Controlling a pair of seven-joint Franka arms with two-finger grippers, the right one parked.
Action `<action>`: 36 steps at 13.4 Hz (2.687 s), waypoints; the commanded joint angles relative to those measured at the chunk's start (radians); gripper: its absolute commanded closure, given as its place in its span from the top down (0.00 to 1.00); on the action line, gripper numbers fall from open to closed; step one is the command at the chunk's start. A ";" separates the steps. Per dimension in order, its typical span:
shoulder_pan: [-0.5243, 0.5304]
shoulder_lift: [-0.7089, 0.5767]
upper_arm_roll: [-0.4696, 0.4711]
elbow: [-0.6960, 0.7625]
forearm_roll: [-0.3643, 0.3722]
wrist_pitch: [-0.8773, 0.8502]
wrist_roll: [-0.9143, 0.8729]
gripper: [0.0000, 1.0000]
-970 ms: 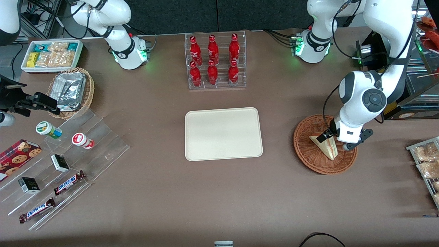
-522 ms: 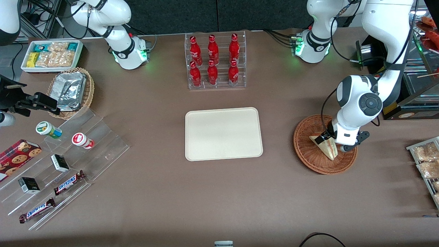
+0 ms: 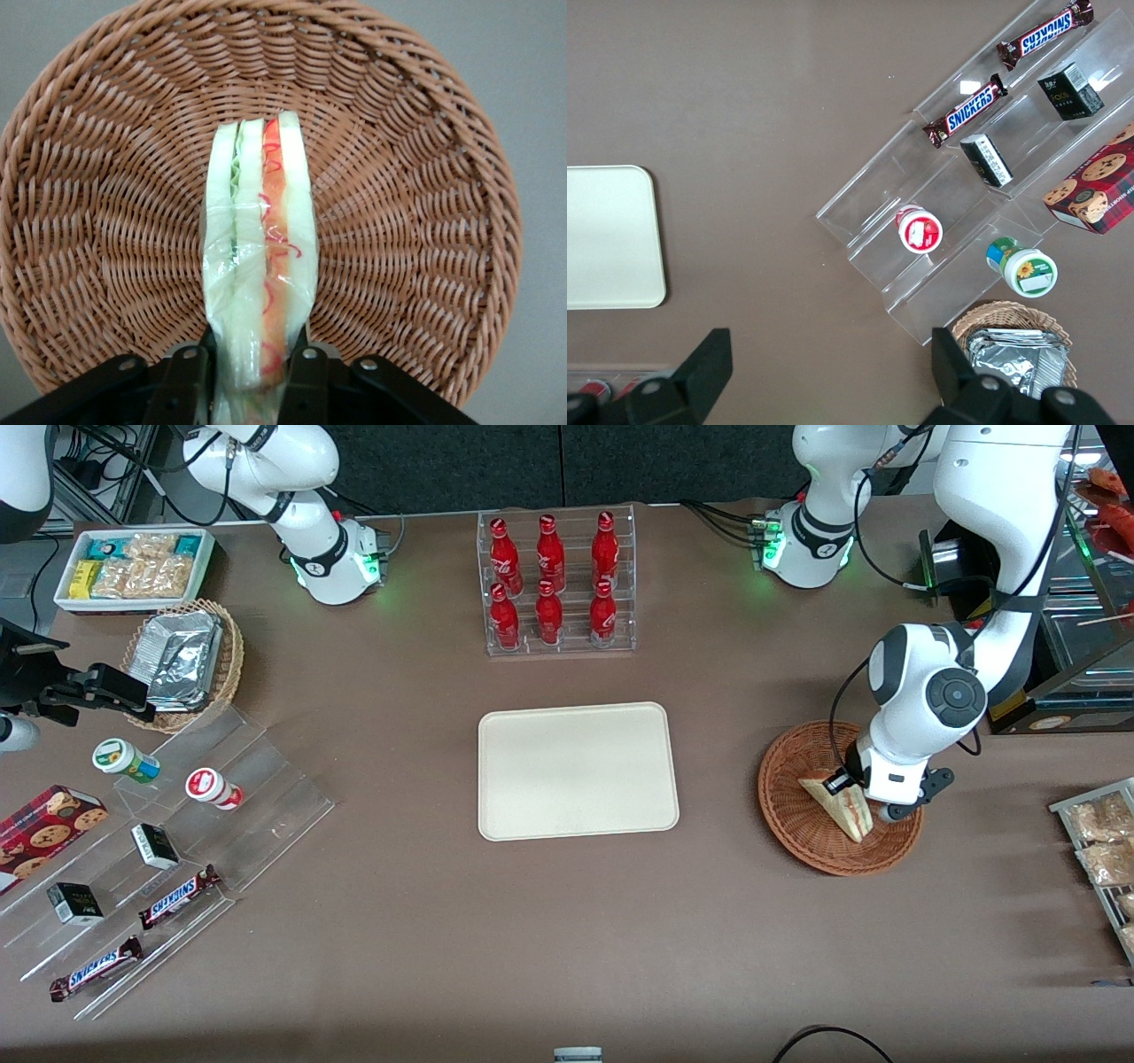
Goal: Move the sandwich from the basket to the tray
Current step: 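Lift the sandwich out of the basket and carry it toward the cream tray, then lower the sandwich onto the tray center and open the left gripper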
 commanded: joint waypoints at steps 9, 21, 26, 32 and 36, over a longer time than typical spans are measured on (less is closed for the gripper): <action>-0.179 -0.180 -0.016 0.189 0.018 -0.431 -0.017 0.00; -0.559 0.125 -0.016 0.464 -0.068 -0.460 -0.080 0.00; -0.617 0.186 -0.016 0.465 -0.066 -0.368 -0.121 0.00; -0.667 0.245 -0.016 0.468 -0.068 -0.241 -0.151 0.00; -0.721 0.295 -0.016 0.490 -0.066 -0.193 -0.178 0.00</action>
